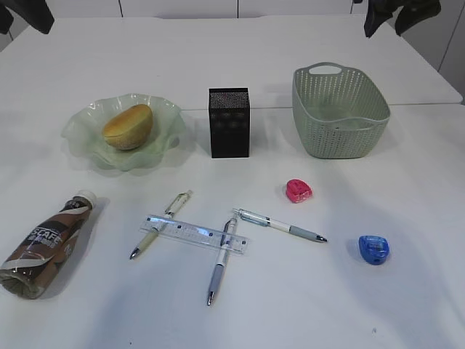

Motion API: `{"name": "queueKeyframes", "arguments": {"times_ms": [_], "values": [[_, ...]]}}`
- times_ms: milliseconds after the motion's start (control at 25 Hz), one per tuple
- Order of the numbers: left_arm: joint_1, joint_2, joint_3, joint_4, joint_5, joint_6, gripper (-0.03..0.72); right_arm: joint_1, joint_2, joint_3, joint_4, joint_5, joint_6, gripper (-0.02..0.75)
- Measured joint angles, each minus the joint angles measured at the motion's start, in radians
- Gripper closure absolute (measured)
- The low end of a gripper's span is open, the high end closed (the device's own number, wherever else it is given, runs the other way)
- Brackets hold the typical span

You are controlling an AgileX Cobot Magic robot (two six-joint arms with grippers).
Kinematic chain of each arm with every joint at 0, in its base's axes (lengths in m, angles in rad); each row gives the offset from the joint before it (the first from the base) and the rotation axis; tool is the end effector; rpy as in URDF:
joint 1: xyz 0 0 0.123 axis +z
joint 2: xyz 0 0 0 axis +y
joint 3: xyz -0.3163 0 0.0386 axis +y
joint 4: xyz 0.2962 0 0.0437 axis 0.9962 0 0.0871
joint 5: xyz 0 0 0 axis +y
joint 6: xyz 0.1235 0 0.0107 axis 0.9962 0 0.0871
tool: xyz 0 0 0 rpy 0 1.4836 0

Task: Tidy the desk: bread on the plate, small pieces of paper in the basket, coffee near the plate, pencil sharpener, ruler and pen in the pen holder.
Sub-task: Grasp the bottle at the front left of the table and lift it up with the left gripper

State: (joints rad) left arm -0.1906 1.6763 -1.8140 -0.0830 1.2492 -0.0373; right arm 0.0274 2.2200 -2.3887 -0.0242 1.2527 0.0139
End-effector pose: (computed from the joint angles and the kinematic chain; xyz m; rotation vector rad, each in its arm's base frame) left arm 0.4138 -0.0898 0.4119 0.1938 2.5945 -0.1942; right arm 0.5737 0.0129 0.3403 -0.0183 2.5671 -0.0167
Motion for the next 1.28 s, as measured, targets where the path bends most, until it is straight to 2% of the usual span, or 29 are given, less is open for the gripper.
{"name": "queueKeyframes", "arguments": {"times_ms": [440, 800, 920, 1080, 1160, 1200, 1280], "values": [[0.000, 0.000, 0.000, -0.016, 0.000, 0.000, 0.276, 0.000, -0.218, 0.156, 0.000, 0.002, 0.004, 0.308], [0.000, 0.000, 0.000, -0.033, 0.000, 0.000, 0.276, 0.000, -0.497, 0.442, 0.114, 0.002, 0.020, 0.311], [0.000, 0.000, 0.000, -0.051, 0.000, 0.000, 0.276, 0.000, -0.543, 0.492, 0.121, 0.002, 0.020, 0.311], [0.000, 0.000, 0.000, -0.053, 0.000, 0.000, 0.276, 0.000, -0.669, 0.663, 0.123, 0.003, 0.022, 0.311], [0.000, 0.000, 0.000, -0.053, 0.000, 0.000, 0.276, 0.000, -0.669, 0.663, 0.123, 0.003, 0.022, 0.311], [0.000, 0.000, 0.000, -0.053, 0.000, 0.000, 0.276, 0.000, -0.725, 0.770, 0.123, 0.003, 0.023, 0.311], [0.000, 0.000, 0.000, -0.053, 0.000, 0.000, 0.276, 0.000, -0.751, 0.813, 0.123, 0.003, 0.023, 0.311]]}}
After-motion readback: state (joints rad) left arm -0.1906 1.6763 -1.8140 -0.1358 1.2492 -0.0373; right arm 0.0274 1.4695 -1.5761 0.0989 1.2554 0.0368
